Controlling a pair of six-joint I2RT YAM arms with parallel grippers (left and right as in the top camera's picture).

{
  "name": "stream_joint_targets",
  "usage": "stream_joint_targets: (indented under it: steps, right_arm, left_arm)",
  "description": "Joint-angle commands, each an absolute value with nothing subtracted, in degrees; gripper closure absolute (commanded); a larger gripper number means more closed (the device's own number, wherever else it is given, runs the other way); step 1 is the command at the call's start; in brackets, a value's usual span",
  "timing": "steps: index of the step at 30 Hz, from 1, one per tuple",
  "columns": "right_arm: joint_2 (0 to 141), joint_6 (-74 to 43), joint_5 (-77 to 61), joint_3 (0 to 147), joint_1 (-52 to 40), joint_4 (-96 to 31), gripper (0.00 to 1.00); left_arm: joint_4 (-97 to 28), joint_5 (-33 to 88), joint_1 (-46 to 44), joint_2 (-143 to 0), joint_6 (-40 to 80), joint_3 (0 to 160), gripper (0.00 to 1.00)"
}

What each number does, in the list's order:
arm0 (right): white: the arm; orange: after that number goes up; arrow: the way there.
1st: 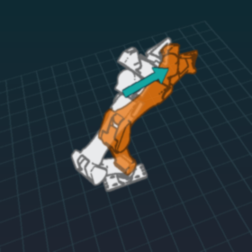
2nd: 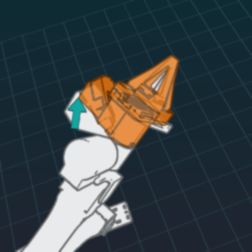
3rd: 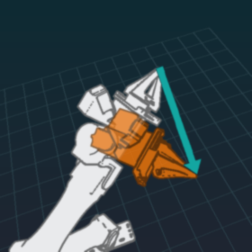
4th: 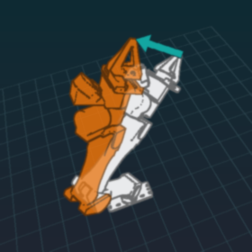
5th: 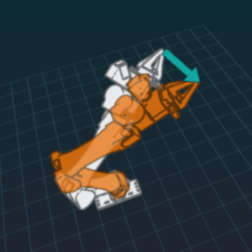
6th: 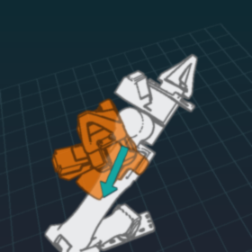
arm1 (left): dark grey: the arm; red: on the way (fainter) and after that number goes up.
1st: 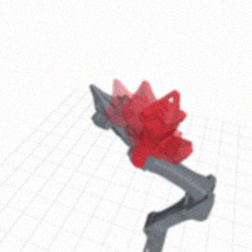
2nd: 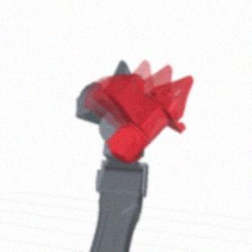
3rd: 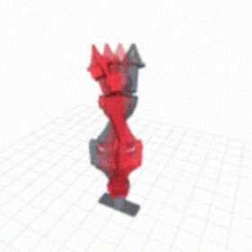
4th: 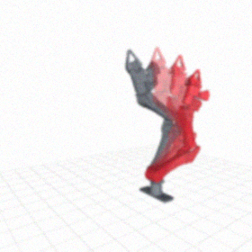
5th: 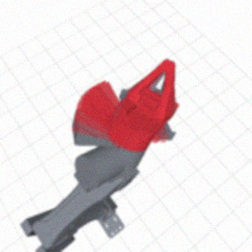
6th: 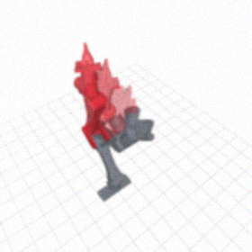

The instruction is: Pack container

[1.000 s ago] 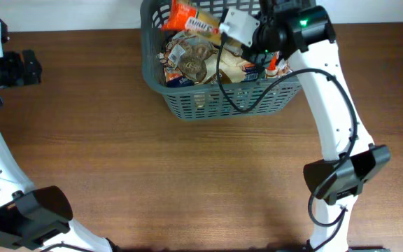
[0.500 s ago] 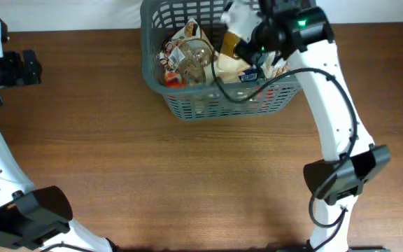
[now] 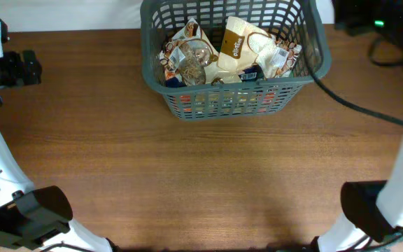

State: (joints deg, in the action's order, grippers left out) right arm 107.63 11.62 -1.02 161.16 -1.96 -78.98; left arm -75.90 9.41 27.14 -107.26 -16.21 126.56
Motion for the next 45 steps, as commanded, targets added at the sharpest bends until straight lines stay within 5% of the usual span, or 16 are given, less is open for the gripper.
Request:
stream_joint_targets:
  steps: [1,31,45]
  right_arm:
    - [108.0,9.3,-0.4,161.2,2.7,-80.8,0.01]
    - [104.0,10.2,-1.1,156.9,7.2,-85.3,0.01]
    - [57.2,10.2,-9.9,81.4,7.6,-44.0,0.01]
  left_arm:
    - [-75.9,9.6,27.3,-106.4,-15.4,126.3,0.01]
    - [-75.9,9.6,27.3,-106.4,-15.4,126.3,0.01]
    - [-75.9,9.6,27.3,-106.4,-15.4,126.3,0.01]
